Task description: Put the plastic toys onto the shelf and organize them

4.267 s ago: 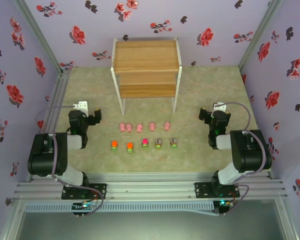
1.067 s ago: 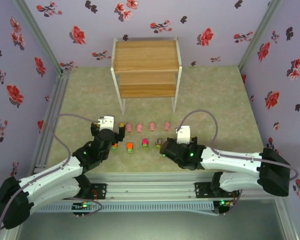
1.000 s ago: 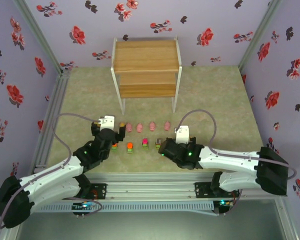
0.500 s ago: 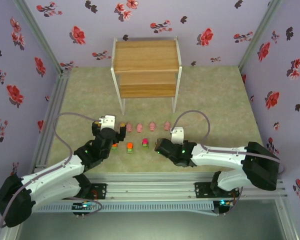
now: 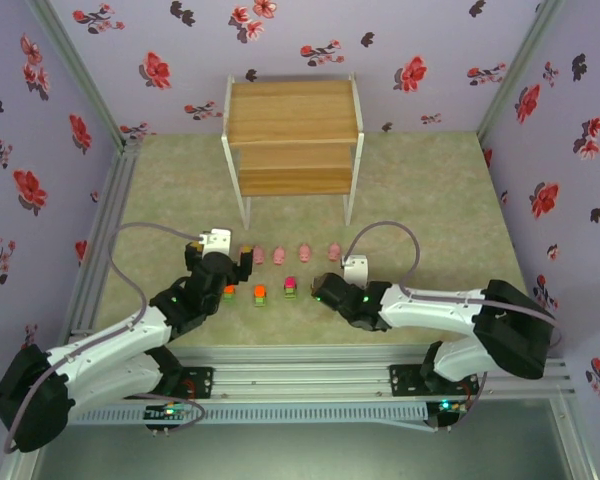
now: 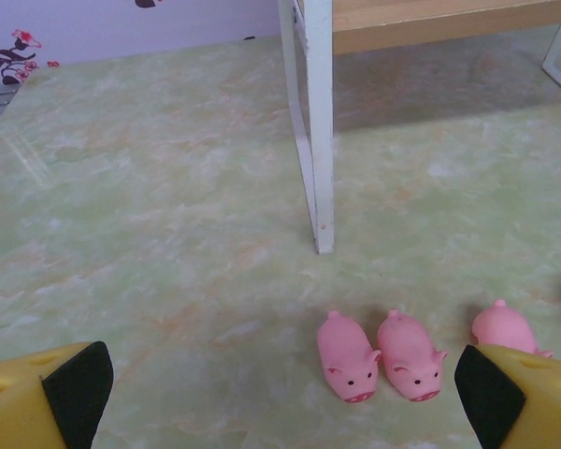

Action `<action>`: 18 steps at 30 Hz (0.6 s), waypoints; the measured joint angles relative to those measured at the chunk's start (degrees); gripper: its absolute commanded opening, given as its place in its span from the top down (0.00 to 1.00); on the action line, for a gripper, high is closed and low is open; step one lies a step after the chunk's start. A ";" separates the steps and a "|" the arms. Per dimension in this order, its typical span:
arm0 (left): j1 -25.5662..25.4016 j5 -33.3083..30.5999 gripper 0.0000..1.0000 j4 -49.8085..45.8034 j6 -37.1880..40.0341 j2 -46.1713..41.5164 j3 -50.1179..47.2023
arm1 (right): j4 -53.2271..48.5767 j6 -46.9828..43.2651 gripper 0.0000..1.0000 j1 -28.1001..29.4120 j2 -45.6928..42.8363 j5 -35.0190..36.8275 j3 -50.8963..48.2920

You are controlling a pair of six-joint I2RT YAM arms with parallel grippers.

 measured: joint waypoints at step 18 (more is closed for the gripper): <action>2.21 2.47 0.01 -1.22 -1.27 0.68 0.24 | 1.01 -3.80 0.76 -3.30 1.33 -1.55 0.46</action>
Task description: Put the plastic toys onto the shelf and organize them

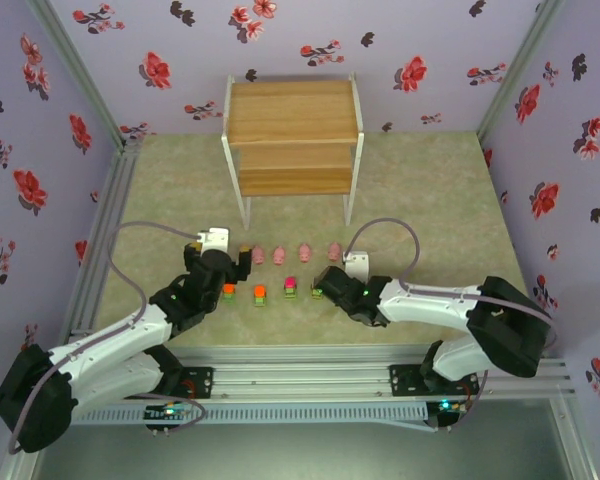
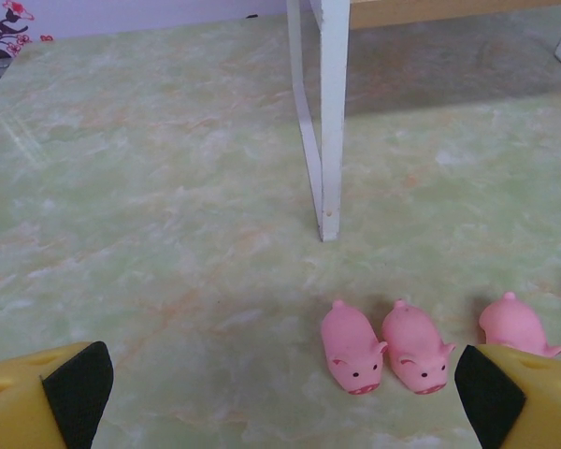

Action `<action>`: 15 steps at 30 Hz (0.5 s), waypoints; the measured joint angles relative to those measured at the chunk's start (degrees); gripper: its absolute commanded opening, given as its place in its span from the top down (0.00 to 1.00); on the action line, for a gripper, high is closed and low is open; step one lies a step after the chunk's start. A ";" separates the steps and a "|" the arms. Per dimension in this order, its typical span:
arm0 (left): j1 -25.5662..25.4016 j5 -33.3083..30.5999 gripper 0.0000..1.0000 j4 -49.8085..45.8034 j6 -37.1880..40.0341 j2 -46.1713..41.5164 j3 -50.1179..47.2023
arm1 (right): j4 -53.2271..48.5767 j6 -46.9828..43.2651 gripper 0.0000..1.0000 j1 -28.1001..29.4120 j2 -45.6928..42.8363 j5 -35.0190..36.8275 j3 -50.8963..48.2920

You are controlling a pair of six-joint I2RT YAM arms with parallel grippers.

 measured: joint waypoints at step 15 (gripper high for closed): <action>1.25 2.12 0.01 -0.24 -0.85 0.07 0.07 | 1.14 -2.03 0.85 -0.46 2.58 -1.60 2.32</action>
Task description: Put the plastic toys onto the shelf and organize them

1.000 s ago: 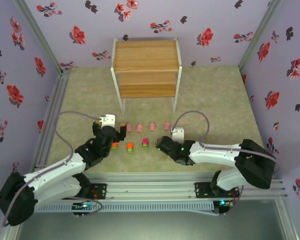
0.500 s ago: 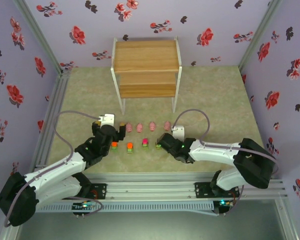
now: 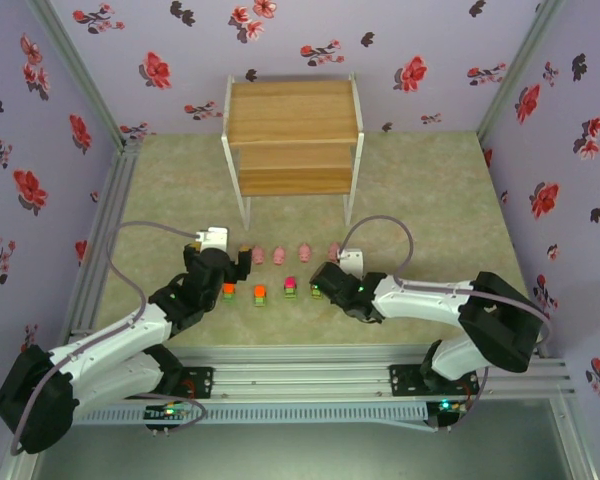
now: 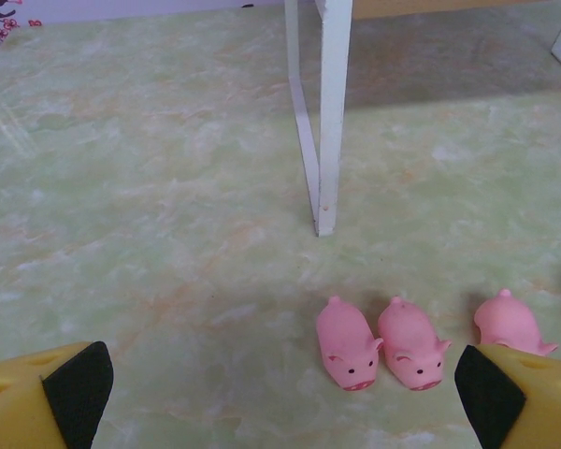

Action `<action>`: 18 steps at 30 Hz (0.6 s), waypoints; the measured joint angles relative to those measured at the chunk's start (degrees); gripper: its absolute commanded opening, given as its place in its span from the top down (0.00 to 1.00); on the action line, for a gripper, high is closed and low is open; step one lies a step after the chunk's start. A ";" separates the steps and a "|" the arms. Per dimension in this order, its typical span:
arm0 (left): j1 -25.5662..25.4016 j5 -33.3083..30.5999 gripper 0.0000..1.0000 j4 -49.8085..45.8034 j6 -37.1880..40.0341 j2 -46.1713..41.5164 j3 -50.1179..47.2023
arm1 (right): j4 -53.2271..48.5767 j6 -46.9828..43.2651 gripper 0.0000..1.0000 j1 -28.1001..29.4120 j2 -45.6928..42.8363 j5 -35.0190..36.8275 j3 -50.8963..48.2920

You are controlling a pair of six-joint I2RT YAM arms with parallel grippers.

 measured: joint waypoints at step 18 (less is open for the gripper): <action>0.48 0.92 0.01 -0.04 -0.22 0.96 0.02 | 0.68 -0.59 0.86 -1.29 0.57 -1.16 0.15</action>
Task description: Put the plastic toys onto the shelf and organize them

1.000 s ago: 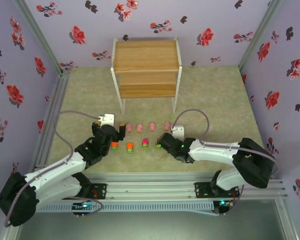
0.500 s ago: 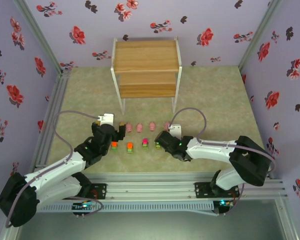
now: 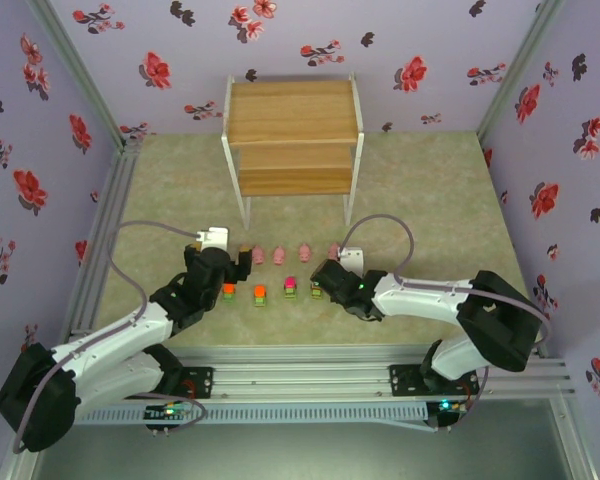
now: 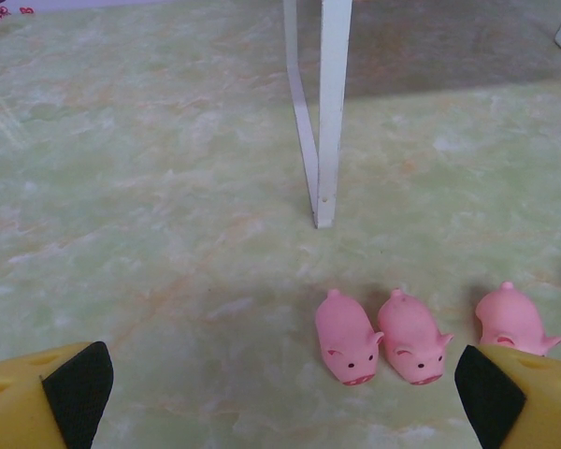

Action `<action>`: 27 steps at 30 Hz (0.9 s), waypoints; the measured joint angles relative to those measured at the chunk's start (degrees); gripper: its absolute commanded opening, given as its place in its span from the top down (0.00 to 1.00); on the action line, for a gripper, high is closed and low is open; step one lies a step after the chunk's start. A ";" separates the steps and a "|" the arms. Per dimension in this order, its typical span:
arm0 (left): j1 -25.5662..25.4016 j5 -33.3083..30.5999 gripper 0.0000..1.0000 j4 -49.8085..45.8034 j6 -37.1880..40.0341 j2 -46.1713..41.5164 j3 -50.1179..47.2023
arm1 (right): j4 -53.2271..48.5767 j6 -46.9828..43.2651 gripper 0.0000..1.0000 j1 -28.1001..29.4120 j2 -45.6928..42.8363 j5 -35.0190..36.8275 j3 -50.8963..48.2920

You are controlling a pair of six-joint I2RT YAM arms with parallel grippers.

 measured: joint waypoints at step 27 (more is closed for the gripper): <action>0.63 1.09 0.01 -0.17 -0.02 0.59 0.72 | 1.03 -0.07 0.92 -0.09 0.76 -1.20 -0.33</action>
